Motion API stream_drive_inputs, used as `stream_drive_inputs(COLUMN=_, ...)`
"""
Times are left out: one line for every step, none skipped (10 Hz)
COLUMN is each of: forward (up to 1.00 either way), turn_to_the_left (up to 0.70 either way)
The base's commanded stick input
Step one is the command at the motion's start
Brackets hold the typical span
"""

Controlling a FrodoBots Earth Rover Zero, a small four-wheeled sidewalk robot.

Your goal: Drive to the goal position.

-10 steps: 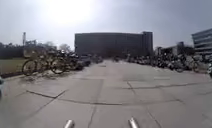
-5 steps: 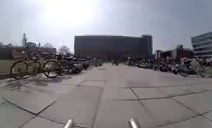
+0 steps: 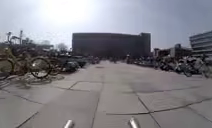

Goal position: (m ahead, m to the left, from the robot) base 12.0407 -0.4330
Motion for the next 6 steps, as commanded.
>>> stream_drive_inputs(forward=1.0, turn_to_the_left=0.0)
stream_drive_inputs(forward=1.0, turn_to_the_left=-0.19)
stream_drive_inputs(forward=1.0, turn_to_the_left=-0.27)
stream_drive_inputs(forward=1.0, turn_to_the_left=-0.27)
stream_drive_inputs(forward=1.0, turn_to_the_left=-0.12)
stream_drive_inputs(forward=1.0, turn_to_the_left=0.0)
